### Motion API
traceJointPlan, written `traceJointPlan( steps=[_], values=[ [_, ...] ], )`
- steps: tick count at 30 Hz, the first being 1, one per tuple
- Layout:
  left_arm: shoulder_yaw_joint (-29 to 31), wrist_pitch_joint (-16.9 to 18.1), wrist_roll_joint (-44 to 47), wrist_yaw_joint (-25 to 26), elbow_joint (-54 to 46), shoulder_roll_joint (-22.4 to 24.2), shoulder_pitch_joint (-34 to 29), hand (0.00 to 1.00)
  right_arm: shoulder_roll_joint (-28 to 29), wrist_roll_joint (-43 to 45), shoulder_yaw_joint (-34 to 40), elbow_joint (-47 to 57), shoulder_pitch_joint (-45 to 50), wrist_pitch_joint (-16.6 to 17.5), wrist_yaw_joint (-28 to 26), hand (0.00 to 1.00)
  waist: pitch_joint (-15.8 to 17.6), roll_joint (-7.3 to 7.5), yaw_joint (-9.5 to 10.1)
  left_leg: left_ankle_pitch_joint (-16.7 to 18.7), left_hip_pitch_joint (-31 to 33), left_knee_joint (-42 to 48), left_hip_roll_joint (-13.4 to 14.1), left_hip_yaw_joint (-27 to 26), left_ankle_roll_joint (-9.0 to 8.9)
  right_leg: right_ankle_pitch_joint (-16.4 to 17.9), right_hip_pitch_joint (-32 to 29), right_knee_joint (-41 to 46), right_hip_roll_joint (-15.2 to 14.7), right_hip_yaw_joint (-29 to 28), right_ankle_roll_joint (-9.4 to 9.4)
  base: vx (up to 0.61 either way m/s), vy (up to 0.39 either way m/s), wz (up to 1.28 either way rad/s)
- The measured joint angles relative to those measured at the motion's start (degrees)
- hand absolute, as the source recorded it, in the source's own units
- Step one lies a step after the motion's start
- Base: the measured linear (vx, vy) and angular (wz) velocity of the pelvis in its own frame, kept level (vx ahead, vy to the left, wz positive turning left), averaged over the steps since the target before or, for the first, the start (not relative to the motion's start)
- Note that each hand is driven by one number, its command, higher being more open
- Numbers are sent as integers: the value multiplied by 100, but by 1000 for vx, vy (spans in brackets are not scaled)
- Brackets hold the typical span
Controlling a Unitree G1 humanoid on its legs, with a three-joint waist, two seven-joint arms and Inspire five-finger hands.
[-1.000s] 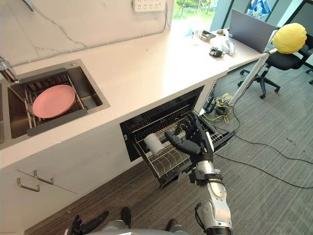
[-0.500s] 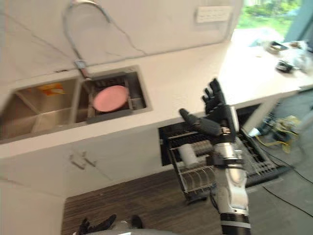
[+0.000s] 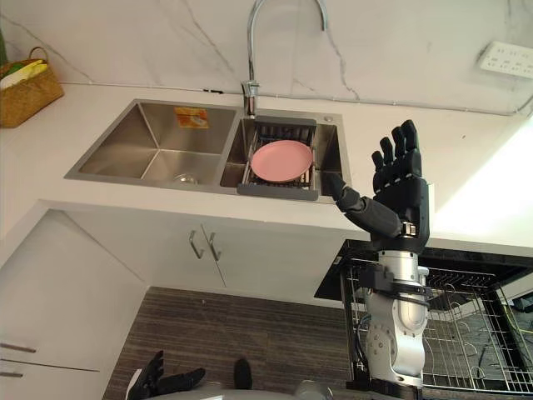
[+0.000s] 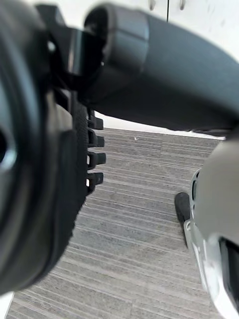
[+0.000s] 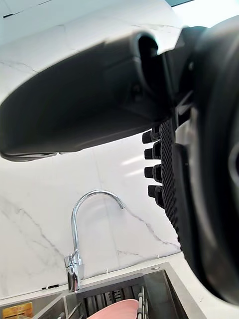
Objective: Walk over to the sink, pick up the cup, carry it to the dishwasher, place the cup inside the dishwasher, then close the dishwasher door
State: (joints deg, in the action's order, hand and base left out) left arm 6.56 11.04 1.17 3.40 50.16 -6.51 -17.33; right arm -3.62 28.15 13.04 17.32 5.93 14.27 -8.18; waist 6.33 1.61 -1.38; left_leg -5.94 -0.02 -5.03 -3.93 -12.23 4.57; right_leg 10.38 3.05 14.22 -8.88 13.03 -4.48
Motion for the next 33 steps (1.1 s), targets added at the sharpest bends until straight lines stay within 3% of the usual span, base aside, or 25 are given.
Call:
traceJointPlan(
  steps=[5,6,12,16,20,22,25,30,31,33],
  values=[
    [360,7,41,23,2,191,12,100,140,152,166,156,201,-4,88,100,-28,-25,-1,88,-92,-34,81,-184,-68,-119,198,-386,105,-172,-26,3,-64,-18],
    [569,42,120,42,-94,430,-149,100,292,150,106,435,818,-1,-174,100,-339,-188,-21,21,-20,-40,287,-581,-149,-517,285,-1036,299,-340,16,-12,-20,-9],
    [715,11,224,29,-62,494,-147,100,292,150,37,436,817,0,-178,100,-346,-193,-26,44,-65,-39,301,-658,-121,-475,256,-1028,306,-411,72,0,0,-6],
    [1004,-525,991,-291,201,510,-42,100,322,146,-135,437,818,-18,-390,100,-403,-196,-90,31,-46,-38,315,-707,-142,-465,223,-1054,309,-452,93,13,-2,-6],
    [1169,-1382,2017,-857,907,267,253,100,259,89,-264,266,741,-53,-774,100,-506,-157,-107,23,-76,-36,261,-526,-160,-440,351,-1123,284,-283,85,27,-4,16],
    [1233,-1586,2302,-986,1080,224,302,100,163,68,-320,-10,590,-59,-867,100,-499,-147,-102,24,-113,-36,246,-499,-159,-429,383,-1088,272,-265,48,20,-3,17],
    [1331,-1956,2706,-1253,1338,130,383,100,-48,-21,-436,-634,271,-106,-983,100,-406,-137,-87,30,-242,-33,176,-392,-152,-223,383,-714,181,-200,-6,26,-4,16],
    [1321,-1960,2629,-1290,1488,44,377,100,-122,-30,-429,-778,140,-131,-968,100,-283,-55,-75,53,-332,-33,-60,-234,-145,301,128,149,-132,-156,22,7,13,14],
    [1312,-1956,2585,-1301,1493,16,383,100,-141,-30,-402,-778,126,-119,-931,100,-229,-4,-77,105,-390,-35,-162,-143,-163,445,113,342,-246,-132,67,27,23,18],
    [1264,-1957,2565,-1340,1514,-36,384,100,-160,-31,-332,-777,128,-115,-869,100,-191,57,-78,145,-476,5,-364,232,-195,711,100,640,-414,-36,449,51,33,17]
  ],
)
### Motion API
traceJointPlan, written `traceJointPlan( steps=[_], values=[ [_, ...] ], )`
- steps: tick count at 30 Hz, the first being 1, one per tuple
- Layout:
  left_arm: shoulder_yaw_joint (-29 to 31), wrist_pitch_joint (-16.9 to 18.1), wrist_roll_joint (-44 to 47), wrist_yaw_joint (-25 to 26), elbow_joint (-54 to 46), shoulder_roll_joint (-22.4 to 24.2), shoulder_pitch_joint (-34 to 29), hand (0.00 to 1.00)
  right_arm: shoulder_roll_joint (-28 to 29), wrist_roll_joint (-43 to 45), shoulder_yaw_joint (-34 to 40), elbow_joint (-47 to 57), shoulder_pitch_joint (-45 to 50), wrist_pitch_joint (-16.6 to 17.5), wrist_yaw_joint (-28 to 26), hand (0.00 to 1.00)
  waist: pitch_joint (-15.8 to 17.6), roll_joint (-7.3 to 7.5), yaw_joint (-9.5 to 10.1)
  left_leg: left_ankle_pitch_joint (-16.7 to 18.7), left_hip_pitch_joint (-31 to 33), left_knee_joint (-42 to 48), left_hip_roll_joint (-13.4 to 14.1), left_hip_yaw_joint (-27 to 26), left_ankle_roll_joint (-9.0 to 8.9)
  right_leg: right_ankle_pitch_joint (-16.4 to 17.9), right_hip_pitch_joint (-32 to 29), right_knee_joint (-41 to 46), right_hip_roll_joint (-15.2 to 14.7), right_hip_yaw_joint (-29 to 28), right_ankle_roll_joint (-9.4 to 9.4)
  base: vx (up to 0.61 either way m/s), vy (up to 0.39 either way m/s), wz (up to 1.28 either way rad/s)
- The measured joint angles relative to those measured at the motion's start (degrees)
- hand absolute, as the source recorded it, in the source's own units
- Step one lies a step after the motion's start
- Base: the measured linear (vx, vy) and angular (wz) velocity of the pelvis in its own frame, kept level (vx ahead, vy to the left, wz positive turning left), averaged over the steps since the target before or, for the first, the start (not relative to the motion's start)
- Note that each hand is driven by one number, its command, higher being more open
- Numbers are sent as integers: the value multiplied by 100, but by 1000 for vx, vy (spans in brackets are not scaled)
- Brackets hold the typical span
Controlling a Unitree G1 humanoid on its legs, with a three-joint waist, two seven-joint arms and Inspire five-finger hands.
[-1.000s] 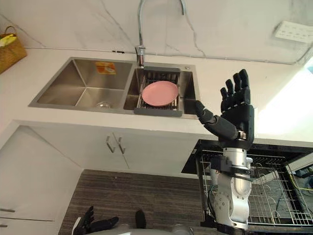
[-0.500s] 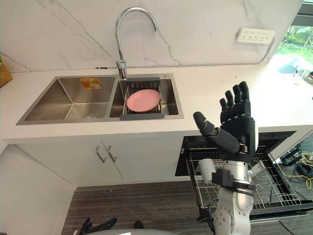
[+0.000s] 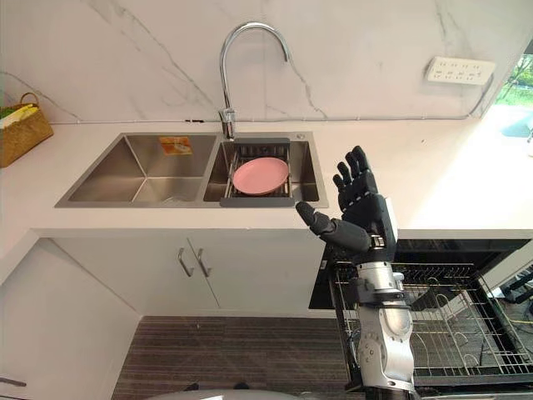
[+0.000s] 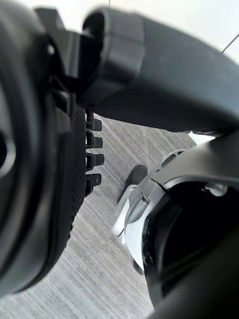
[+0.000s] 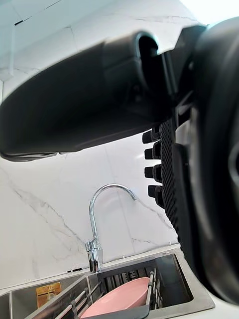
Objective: Walk over to the sink, pick up the cup, carry it to the dishwasher, place the cup inside the dishwasher, then close the dishwasher door
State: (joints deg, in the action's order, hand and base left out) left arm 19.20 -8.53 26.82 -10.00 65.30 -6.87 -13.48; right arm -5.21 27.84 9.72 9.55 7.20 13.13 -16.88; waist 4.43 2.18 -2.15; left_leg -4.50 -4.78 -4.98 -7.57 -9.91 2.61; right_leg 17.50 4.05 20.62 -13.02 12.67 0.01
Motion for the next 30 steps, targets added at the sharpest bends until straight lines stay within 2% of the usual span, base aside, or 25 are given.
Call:
traceJointPlan(
  steps=[1,2,3,4,7,8,10,11,12,13,16,18,19,20,21,22,23,24,25,27,28,30],
  values=[
    [4,-12,-116,-6,6,-21,7,100,-15,1,20,7,-14,5,93,100,33,43,-12,52,-42,-32,-72,43,51,112,-152,479,-68,25,260,63,25,6],
    [6,-13,-176,-2,-20,-55,42,100,-8,0,-9,5,-37,4,140,100,130,81,-9,73,-96,-32,-96,40,89,-68,-482,1233,-188,-42,249,51,16,3],
    [5,-20,-208,3,-36,-71,56,100,-3,-1,-27,4,-25,2,148,100,152,47,-10,84,-125,-31,-61,43,106,-140,-650,1524,-194,-83,293,41,-13,-4],
    [4,-51,-223,14,-70,-95,67,100,0,-3,-80,4,1,2,148,100,242,54,-13,107,-186,-29,50,42,135,-108,-866,1643,-121,-111,224,37,-31,-3],
    [15,-73,-238,17,-86,-177,77,100,13,-2,-135,7,3,4,104,100,304,100,-20,141,-220,-28,178,50,180,-147,-1168,1190,106,-175,97,53,-63,0],
    [27,-76,-341,10,-120,-219,78,100,55,-1,-132,16,14,10,95,100,339,142,-34,163,-283,-22,226,106,199,-217,-1245,847,264,-323,-15,89,-99,18],
    [27,-81,-444,5,-138,-241,77,100,90,-1,-133,31,45,15,100,100,344,176,-43,211,-341,-4,241,194,162,-279,-1231,484,377,-547,-115,104,-114,27],
    [53,-95,-468,4,-141,-242,74,100,109,0,-132,69,65,15,106,100,325,210,-41,282,-377,63,211,280,125,-432,-1167,345,403,-686,-200,162,-169,39],
    [76,-100,-551,8,-196,-207,67,100,112,0,-119,156,95,15,117,100,300,233,-43,347,-413,125,207,388,52,-534,-1102,320,408,-659,-204,172,-176,41],
    [78,-104,-559,15,-229,-190,55,100,112,-2,-118,230,122,15,135,100,288,222,-41,362,-420,127,218,428,31,-572,-1075,301,415,-623,-220,182,-161,36],
    [207,-109,-556,60,-273,-66,9,100,111,-47,-141,501,152,14,164,100,206,67,4,475,-352,228,478,481,-200,-837,-909,-150,683,-524,-141,188,-160,9],
    [284,-105,-567,74,-292,-46,0,100,112,-45,-101,502,156,-7,175,100,169,12,21,875,-55,953,754,462,-330,-982,-632,-680,950,-438,-39,205,-148,-3],
    [322,-93,-572,67,-310,-15,8,100,114,-43,-98,506,157,-7,176,100,164,8,11,1036,144,1365,810,450,-364,-981,-568,-803,987,-404,-6,190,-133,10],
    [467,-37,-572,25,-423,60,13,100,115,-37,-93,575,215,-9,178,100,165,-18,-29,1317,709,2501,945,352,-388,-1026,-417,-1050,1033,-312,35,142,-99,14],
    [513,0,-559,-3,-512,119,12,100,116,-32,-82,655,289,-12,181,100,176,-67,-20,1385,1001,3137,1069,206,-399,-1040,-306,-1155,1072,-281,53,257,-100,16],
    [596,80,-433,8,-667,241,17,100,145,-33,-91,818,425,-14,173,100,236,-188,-5,1419,1469,4349,1387,-154,-425,-1103,-20,-1347,1154,-221,151,283,-40,6],
    [600,130,-209,82,-679,308,11,100,195,-41,-109,838,481,-14,152,100,240,-262,21,1488,1638,4939,1717,-470,-401,-1137,253,-1478,1198,-184,109,295,-16,4],
    [600,148,-146,115,-677,339,19,100,227,-43,-108,833,480,-14,158,100,248,-284,35,1548,1637,4953,1796,-562,-386,-1141,381,-1511,1183,-183,100,287,41,-14],
    [582,204,-102,134,-680,384,72,100,271,-42,-83,841,447,3,191,100,252,-272,155,1571,1638,4399,1870,-794,-380,-1132,600,-1649,1009,-224,52,241,54,-17],
    [574,229,-117,134,-682,426,120,100,278,-42,-74,882,409,3,248,100,253,-269,222,1516,1660,3525,1788,-893,-410,-1092,625,-1677,803,-230,-24,235,123,-10],
    [575,271,-177,140,-686,489,125,100,287,-43,-73,913,399,7,311,100,249,-295,230,1165,1612,2547,1705,-834,-503,-1028,651,-1678,645,-227,-166,237,197,5],
    [575,289,-208,151,-690,575,103,100,243,-53,-91,914,399,7,369,100,227,-405,248,667,1523,1926,1742,-695,-610,-915,697,-1682,645,-249,-349,229,250,5]
  ],
)
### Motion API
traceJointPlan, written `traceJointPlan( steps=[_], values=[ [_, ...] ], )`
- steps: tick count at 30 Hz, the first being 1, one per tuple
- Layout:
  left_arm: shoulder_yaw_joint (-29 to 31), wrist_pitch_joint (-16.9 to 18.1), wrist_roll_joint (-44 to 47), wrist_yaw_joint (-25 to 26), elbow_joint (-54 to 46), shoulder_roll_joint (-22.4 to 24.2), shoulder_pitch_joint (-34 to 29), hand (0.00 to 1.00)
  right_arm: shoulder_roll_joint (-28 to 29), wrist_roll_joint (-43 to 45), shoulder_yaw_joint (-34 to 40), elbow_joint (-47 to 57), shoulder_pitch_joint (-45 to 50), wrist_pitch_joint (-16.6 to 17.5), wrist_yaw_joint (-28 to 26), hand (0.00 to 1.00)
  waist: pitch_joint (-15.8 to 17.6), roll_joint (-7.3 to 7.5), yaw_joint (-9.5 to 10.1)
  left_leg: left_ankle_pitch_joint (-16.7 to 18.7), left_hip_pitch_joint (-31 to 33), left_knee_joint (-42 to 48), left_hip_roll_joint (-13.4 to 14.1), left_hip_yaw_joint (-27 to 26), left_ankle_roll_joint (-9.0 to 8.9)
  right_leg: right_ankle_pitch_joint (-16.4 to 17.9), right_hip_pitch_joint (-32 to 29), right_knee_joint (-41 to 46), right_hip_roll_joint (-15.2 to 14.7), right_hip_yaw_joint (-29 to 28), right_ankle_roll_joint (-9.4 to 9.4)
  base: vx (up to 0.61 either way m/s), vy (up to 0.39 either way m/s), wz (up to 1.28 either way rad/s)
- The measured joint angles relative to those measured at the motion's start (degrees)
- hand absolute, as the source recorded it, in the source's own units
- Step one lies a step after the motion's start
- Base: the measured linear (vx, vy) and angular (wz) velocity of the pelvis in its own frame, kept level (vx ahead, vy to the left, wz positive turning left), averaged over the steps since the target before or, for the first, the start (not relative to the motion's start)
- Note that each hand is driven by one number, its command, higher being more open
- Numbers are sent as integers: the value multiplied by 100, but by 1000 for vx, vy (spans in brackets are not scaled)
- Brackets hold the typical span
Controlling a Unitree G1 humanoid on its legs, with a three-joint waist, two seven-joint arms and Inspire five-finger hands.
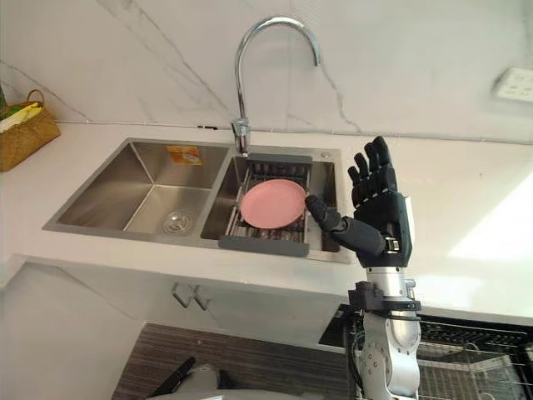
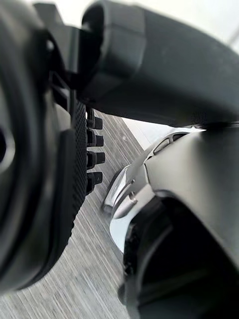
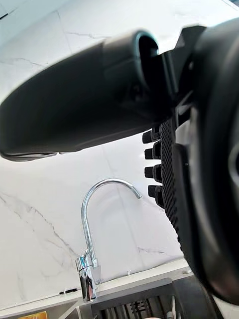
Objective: Walk over to the sink, pick up the cup, carry it to the dishwasher, place the cup inside the dishwasher, then close the dishwasher door
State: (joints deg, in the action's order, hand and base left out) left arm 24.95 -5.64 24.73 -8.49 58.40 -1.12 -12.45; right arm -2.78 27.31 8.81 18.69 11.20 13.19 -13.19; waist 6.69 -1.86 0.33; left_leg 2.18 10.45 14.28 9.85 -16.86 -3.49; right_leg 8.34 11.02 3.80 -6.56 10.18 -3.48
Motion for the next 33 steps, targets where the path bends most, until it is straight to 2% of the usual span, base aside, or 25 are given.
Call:
traceJointPlan(
  steps=[1,2,3,5,6,7,10,11,13,14,15,16,18,20,22,26,29,33],
  values=[
    [74,-7,29,0,11,49,20,100,30,-50,-62,-50,-4,-2,66,100,9,-36,22,-428,-72,24,-34,-23,233,119,117,6,-66,-16,-155,236,306,-4],
    [95,5,1,-18,-42,21,4,100,73,-107,-157,-52,5,-12,131,100,35,92,36,-312,-135,35,-163,-100,241,146,138,28,-213,-60,-163,247,321,-8],
    [103,38,-76,-31,-62,-33,17,100,76,-202,-341,-28,-76,-11,137,100,58,187,36,-194,-137,67,-296,-212,341,161,118,32,-373,-119,-183,173,219,-17],
    [160,136,-253,-41,-60,4,27,100,85,-294,-549,-26,-268,-12,79,100,51,220,52,-8,-165,129,-390,-435,432,79,27,81,-549,-276,-238,164,208,-40],
    [164,188,-395,-42,-62,2,37,100,83,-383,-582,-4,-317,-10,25,100,49,223,47,119,-231,182,-437,-525,476,-21,38,101,-640,-361,-369,158,204,-43],
    [164,201,-438,-42,-57,2,36,100,77,-409,-580,-1,-328,-9,8,100,45,228,47,170,-286,182,-452,-571,484,-70,47,117,-667,-391,-418,138,173,-34],
    [122,213,-707,-22,-15,-81,25,100,16,-462,-453,16,-330,5,-18,100,-49,284,-4,291,-442,64,-533,-651,468,-277,40,128,-724,-418,-374,109,117,-20],
    [88,215,-835,-10,10,-126,29,100,-61,-519,-337,15,-330,5,-19,100,-99,323,-27,305,-455,-13,-644,-553,460,-333,-5,174,-749,-432,-369,93,106,-7],
    [-101,214,-927,4,79,-205,84,100,-246,-730,-169,-17,-381,3,-27,100,-114,319,-41,310,-531,-211,-780,-211,455,-335,-366,787,-758,-540,-368,96,131,-27],
    [-276,204,-1048,15,110,-275,99,100,-402,-976,-169,-52,-446,-17,-58,100,-108,294,-24,289,-703,-437,-853,33,425,-337,-939,1849,-750,-589,-372,88,139,-63],
    [-417,204,-1091,25,133,-362,94,100,-497,-1170,-179,-66,-485,-19,-122,100,-77,302,-33,267,-905,-560,-835,20,438,-294,-1297,2558,-767,-593,-399,113,147,-62],
    [-552,192,-1135,55,210,-470,104,100,-587,-1386,-184,-78,-490,-16,-205,100,-77,292,-130,237,-1079,-614,-794,-44,477,-167,-1418,2789,-809,-407,-325,112,63,-45],
    [-885,123,-1148,74,290,-704,159,100,-823,-1662,-228,-92,-629,56,-319,100,-219,508,-213,283,-1244,-642,-866,-175,474,-477,-1547,2185,-916,364,-219,157,7,-34],
    [-936,4,-1140,58,304,-773,337,100,-1198,-2078,-218,-157,-910,134,-362,100,-302,544,-212,286,-1146,-630,-798,-218,473,-593,-1165,1051,-691,462,-234,190,-64,-46],
    [-978,-83,-1142,61,299,-797,443,100,-1633,-2595,-217,-172,-1184,120,-394,100,-276,556,-199,296,-1102,-627,-786,-331,489,-881,-803,86,-562,481,-280,78,-66,-42],
    [-973,-117,-1331,59,304,-794,418,100,-2215,-2922,-142,-169,-1347,-63,-694,100,-257,552,-207,342,-1165,-630,-725,-336,431,-957,-627,-274,-461,510,-321,-3,-68,-11],
    [-902,-105,-1522,49,298,-770,310,100,-2259,-3010,-24,-165,-1338,-200,-1190,100,-252,555,-207,353,-1204,-647,-678,-412,411,-957,-618,-350,-400,436,-321,-57,-55,-17],
    [-850,-92,-1519,55,233,-741,226,100,-2396,-3681,-7,-69,-1219,-201,-1719,100,-247,541,-287,315,-1238,-808,-708,-478,341,-977,-631,-467,-399,388,-344,-76,-23,-11]
  ],
)
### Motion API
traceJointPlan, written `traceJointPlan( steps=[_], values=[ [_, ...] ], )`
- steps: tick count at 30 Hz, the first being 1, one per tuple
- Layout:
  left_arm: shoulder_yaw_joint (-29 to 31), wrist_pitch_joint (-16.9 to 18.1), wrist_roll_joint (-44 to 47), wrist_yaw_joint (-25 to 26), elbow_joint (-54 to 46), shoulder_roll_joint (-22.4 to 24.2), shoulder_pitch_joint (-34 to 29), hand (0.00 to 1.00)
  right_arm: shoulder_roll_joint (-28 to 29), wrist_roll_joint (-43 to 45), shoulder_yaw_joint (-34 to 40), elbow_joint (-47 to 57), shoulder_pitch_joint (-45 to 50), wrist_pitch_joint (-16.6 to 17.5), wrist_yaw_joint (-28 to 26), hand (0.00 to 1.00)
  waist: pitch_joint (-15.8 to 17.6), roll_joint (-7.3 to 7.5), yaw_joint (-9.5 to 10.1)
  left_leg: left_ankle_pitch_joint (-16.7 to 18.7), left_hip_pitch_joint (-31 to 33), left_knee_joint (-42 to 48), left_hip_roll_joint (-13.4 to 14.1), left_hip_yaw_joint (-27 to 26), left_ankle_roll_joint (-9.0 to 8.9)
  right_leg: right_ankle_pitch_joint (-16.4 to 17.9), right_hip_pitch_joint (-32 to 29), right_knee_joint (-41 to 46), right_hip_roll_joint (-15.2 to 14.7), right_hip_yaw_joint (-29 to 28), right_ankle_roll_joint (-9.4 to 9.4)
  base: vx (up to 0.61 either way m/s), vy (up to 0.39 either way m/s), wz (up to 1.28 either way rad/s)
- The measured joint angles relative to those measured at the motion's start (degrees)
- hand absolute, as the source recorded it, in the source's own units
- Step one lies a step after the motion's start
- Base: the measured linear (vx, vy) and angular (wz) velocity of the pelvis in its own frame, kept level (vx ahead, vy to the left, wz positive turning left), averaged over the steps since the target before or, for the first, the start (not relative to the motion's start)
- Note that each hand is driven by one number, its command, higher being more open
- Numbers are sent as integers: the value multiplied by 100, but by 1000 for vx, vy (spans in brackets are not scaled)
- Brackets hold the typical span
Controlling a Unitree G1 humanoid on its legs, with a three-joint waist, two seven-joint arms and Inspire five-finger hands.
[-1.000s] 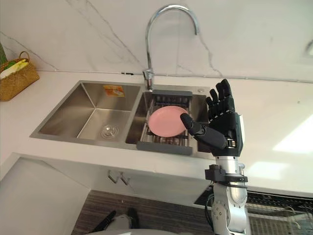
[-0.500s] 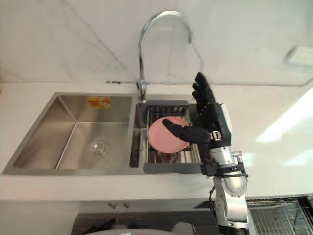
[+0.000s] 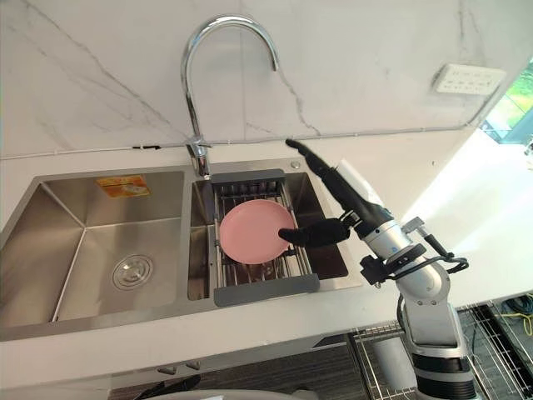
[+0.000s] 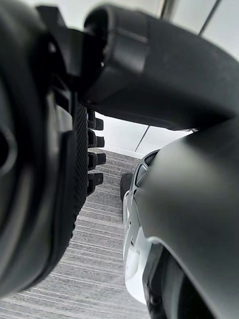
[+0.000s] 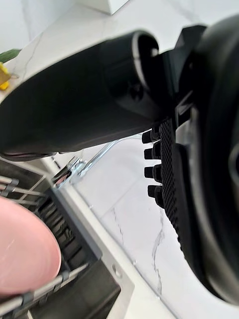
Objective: Walk over to the sink, pick up the cup, carry it to the dishwasher, place the cup inside the dishwasher, then close the dishwasher door
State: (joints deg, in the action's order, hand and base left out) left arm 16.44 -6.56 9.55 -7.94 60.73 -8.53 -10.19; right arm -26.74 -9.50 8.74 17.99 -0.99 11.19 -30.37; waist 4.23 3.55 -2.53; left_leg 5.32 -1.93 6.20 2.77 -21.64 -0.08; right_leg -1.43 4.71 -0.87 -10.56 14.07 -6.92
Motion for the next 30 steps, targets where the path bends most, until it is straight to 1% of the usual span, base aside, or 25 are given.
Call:
traceJointPlan(
  steps=[2,3,5,9,13,16,20,25,29,30],
  values=[
    [-2,-23,-3,6,-12,2,-2,100,-59,-152,1,83,115,-4,-179,100,-1,-2,-4,-35,-27,-51,-11,-13,-3,0,-5,-7,3,-9,0,-22,-5,-3],
    [-2,-43,-4,6,-22,1,-7,100,-63,-230,0,115,163,-16,-283,100,-1,-2,-6,-81,-36,-88,-17,-15,35,-2,-11,-11,6,-9,-1,0,0,0],
    [-4,-68,-4,6,-31,1,-7,100,-63,-470,0,119,174,-20,-378,100,-1,-2,-9,-114,-54,-147,-36,-15,44,-6,-11,-21,5,-7,-1,0,0,0],
    [-11,-119,-3,6,-45,-1,-8,100,-64,-1081,-1,123,172,69,-353,100,-2,-2,-6,-151,-63,-227,-68,-6,55,-15,-17,-40,-5,11,1,7,0,2],
    [-34,-170,0,7,-46,-7,-11,100,-66,-1751,-25,131,136,295,-190,100,-5,-1,2,-156,-64,-275,-88,35,62,-18,-11,-40,-14,49,3,-3,-8,5],
    [-54,-179,1,8,-46,-11,-12,100,-75,-1944,-42,137,89,344,-182,100,-15,-5,7,-169,-65,-301,-98,67,70,-18,2,-40,-19,79,3,-14,-10,6],
    [-123,-183,-5,15,-34,-16,-37,100,-208,-2446,-311,136,-89,439,-182,100,-95,-30,10,-255,-79,-419,-134,146,90,-18,28,-40,-36,167,3,-25,-18,10],
    [-129,-181,-6,14,-36,-12,-57,100,-300,-2648,-567,134,-189,536,-286,100,-117,-35,27,-425,-123,-653,-184,258,101,-18,38,-34,-47,263,3,-58,-25,14],
    [-172,-194,-4,11,-35,-25,-71,100,-460,-2699,-810,41,-203,589,-435,100,-122,-38,33,-626,-196,-914,-237,382,96,-16,47,-35,-43,405,5,-65,-27,15],
    [-172,-196,-4,11,-30,-24,-73,100,-490,-2841,-914,24,-203,604,-479,100,-120,-41,41,-689,-225,-1007,-251,394,93,-16,46,-38,-41,422,5,-65,-22,9]
  ],
)
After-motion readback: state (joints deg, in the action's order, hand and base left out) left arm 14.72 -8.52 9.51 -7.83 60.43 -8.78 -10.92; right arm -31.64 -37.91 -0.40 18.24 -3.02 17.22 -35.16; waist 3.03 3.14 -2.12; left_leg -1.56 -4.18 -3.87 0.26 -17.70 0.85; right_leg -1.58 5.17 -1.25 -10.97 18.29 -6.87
